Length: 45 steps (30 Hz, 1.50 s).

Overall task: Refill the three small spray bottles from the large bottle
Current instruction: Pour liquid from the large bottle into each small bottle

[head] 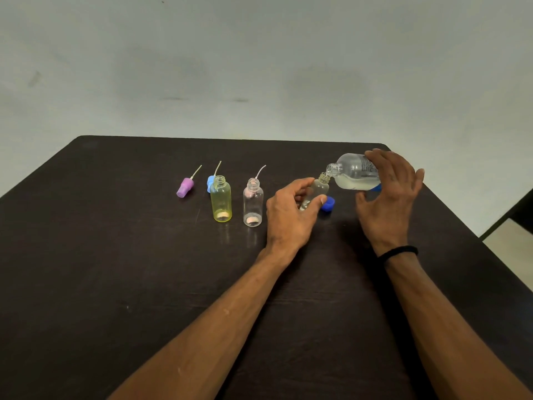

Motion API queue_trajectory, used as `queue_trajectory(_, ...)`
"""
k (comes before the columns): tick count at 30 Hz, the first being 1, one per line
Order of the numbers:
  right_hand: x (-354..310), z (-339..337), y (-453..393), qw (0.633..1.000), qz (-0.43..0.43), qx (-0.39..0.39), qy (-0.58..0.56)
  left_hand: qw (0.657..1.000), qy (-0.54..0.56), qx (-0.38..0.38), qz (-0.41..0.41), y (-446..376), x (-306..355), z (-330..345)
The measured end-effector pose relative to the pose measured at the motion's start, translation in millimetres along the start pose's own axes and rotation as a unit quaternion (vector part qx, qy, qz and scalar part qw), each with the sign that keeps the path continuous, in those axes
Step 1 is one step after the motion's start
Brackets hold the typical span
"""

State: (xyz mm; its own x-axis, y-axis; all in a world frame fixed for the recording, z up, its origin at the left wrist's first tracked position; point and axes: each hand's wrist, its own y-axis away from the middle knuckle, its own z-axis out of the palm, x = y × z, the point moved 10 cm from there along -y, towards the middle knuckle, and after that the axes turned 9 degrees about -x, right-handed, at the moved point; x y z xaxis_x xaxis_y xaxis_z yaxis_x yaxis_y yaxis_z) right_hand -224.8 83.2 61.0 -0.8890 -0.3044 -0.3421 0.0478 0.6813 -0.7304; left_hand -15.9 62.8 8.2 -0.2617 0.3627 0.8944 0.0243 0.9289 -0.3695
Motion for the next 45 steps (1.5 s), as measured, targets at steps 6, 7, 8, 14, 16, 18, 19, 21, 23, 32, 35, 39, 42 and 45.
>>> queue_trajectory(6, 0.4, 0.3, -0.3, 1.0, 0.002, 0.0, 0.003, 1.0, 0.003, 0.0, 0.002, 0.0, 1.0, -0.1)
queue_trajectory(7, 0.7, 0.4, -0.5, 1.0, 0.002, -0.001, 0.003, 1.0, 0.002, -0.001, 0.003, 0.0, 1.2, 0.0)
queue_trajectory(8, 1.0, 0.2, -0.7, 1.0, 0.001, -0.001, 0.003, 1.0, 0.002, -0.001, 0.004, 0.0, 1.5, 0.2)
queue_trajectory(14, 0.7, 0.1, -0.5, 1.0, 0.0, -0.002, 0.001, 1.0, -0.003, -0.001, 0.006, 0.2, 1.6, 0.1)
queue_trajectory(16, 0.2, 0.1, -0.2, 1.0, -0.001, -0.002, 0.001, 1.0, -0.003, 0.001, 0.007, 0.1, 1.7, -0.1)
queue_trajectory(18, 0.1, 0.1, -0.2, 1.0, 0.0, -0.003, 0.003, 1.0, -0.001, -0.001, 0.006, -0.1, 1.0, 0.4)
queue_trajectory(19, 0.3, 0.3, -0.2, 1.0, 0.0, -0.003, 0.003, 1.0, 0.0, -0.002, 0.005, -0.2, 0.6, 0.5)
queue_trajectory(21, 0.7, 0.4, -0.5, 1.0, 0.002, -0.005, 0.003, 1.0, -0.001, -0.002, 0.003, -0.5, 0.4, 0.5)
queue_trajectory(23, 1.2, 1.0, -0.4, 1.0, 0.002, -0.008, 0.003, 1.0, -0.001, -0.001, 0.004, -0.5, 0.2, 0.4)
queue_trajectory(32, 0.9, 0.1, -1.0, 1.0, -0.003, -0.005, 0.004, 1.0, -0.01, -0.002, 0.003, 0.1, 1.5, -0.2)
queue_trajectory(35, 0.9, 1.1, -0.7, 1.0, -0.003, -0.007, 0.005, 1.0, -0.008, -0.003, 0.004, 0.3, 2.3, -0.3)
queue_trajectory(39, 1.4, 0.8, -1.0, 1.0, 0.0, -0.006, 0.004, 1.0, -0.008, -0.003, 0.0, 0.7, 1.9, 0.1)
queue_trajectory(42, 0.5, -0.1, -0.8, 1.0, -0.004, -0.002, 0.005, 1.0, 0.0, -0.003, 0.0, 0.3, 1.2, 0.2)
queue_trajectory(45, -0.6, -1.2, -0.7, 1.0, -0.008, 0.002, 0.002, 1.0, -0.001, -0.002, 0.001, 0.2, 1.4, -0.3)
